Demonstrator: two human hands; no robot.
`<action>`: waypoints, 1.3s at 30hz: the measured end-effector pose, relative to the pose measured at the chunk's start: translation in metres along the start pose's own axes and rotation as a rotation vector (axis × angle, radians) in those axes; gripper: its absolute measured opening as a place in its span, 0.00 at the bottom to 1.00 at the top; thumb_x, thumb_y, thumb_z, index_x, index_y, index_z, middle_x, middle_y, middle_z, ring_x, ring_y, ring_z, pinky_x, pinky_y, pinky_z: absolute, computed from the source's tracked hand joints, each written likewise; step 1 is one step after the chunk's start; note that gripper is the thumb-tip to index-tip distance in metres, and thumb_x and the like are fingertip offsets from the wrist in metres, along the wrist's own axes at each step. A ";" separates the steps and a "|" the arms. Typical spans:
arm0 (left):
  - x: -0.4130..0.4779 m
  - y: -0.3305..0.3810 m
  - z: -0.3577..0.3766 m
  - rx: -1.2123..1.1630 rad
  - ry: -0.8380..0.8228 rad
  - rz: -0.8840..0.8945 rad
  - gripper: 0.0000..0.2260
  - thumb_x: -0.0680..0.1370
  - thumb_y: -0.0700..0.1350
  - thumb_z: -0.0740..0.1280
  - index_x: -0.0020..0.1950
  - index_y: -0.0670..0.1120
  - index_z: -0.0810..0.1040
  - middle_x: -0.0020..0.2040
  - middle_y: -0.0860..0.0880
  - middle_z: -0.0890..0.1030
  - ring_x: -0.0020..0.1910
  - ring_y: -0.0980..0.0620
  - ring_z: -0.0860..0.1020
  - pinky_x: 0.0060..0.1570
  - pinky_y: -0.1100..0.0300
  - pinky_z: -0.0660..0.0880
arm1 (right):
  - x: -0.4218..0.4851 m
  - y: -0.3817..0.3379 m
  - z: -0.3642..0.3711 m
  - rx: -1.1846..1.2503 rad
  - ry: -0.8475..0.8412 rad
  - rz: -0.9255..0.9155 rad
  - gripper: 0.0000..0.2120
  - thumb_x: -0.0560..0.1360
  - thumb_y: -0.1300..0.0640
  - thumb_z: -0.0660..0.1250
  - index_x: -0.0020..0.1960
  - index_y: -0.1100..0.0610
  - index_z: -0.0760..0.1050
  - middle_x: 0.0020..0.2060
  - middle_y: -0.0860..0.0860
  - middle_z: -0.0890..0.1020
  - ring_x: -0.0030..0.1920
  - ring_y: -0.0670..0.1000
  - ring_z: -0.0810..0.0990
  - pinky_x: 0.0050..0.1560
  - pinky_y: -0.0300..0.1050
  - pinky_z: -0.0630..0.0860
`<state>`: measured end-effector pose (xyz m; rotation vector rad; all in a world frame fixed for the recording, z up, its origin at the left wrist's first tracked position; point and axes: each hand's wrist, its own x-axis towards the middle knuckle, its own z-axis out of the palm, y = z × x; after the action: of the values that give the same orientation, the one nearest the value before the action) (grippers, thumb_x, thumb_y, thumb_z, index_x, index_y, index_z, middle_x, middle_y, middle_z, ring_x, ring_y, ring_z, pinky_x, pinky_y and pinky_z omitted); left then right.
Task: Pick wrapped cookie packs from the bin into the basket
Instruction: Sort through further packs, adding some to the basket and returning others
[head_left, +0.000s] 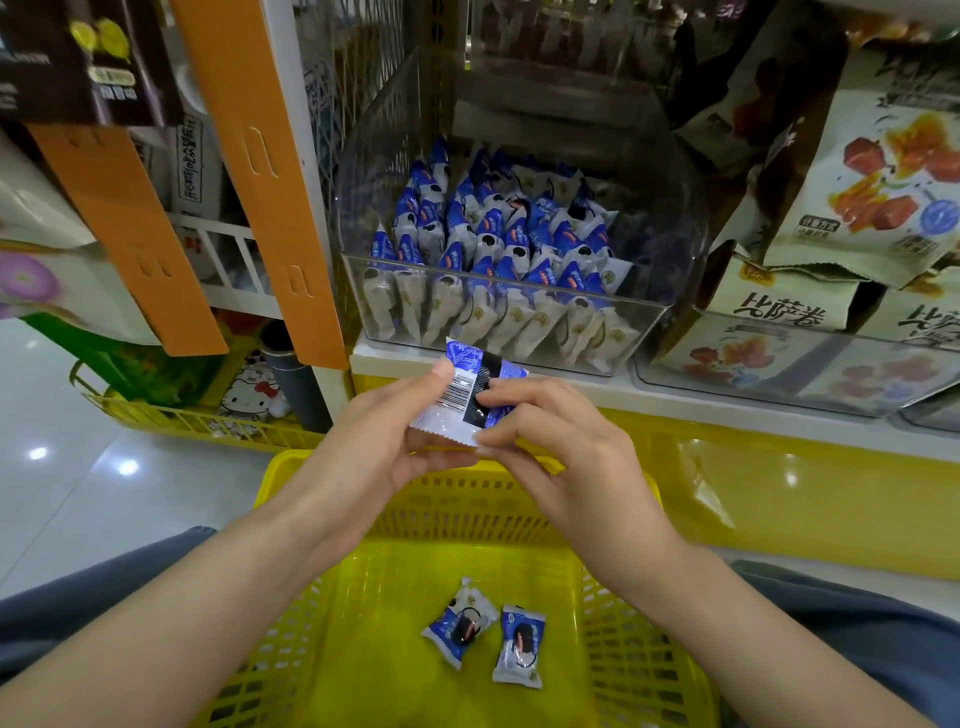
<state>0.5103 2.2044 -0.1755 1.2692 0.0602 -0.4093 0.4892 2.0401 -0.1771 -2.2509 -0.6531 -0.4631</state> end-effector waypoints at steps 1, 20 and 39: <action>0.000 -0.001 0.001 0.011 0.011 0.022 0.16 0.71 0.52 0.65 0.53 0.43 0.81 0.48 0.45 0.84 0.45 0.50 0.82 0.42 0.57 0.80 | 0.001 0.000 -0.001 -0.013 -0.007 -0.021 0.04 0.71 0.60 0.69 0.43 0.61 0.80 0.50 0.54 0.81 0.55 0.49 0.76 0.55 0.40 0.73; -0.005 -0.016 0.012 0.827 0.198 0.484 0.15 0.72 0.52 0.66 0.57 0.56 0.69 0.53 0.61 0.73 0.53 0.64 0.72 0.49 0.74 0.67 | 0.009 -0.005 -0.001 1.066 -0.057 0.880 0.13 0.79 0.56 0.58 0.58 0.61 0.75 0.50 0.55 0.84 0.50 0.52 0.83 0.46 0.43 0.80; -0.005 -0.014 0.005 1.150 0.052 0.500 0.10 0.79 0.43 0.59 0.61 0.48 0.69 0.56 0.52 0.73 0.50 0.54 0.73 0.50 0.60 0.71 | 0.009 -0.008 0.011 0.897 -0.076 0.895 0.06 0.78 0.61 0.60 0.53 0.59 0.75 0.43 0.54 0.84 0.41 0.47 0.84 0.37 0.36 0.79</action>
<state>0.5005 2.1979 -0.1859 2.3425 -0.5096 0.0762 0.4932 2.0560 -0.1758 -1.4627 0.1611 0.3218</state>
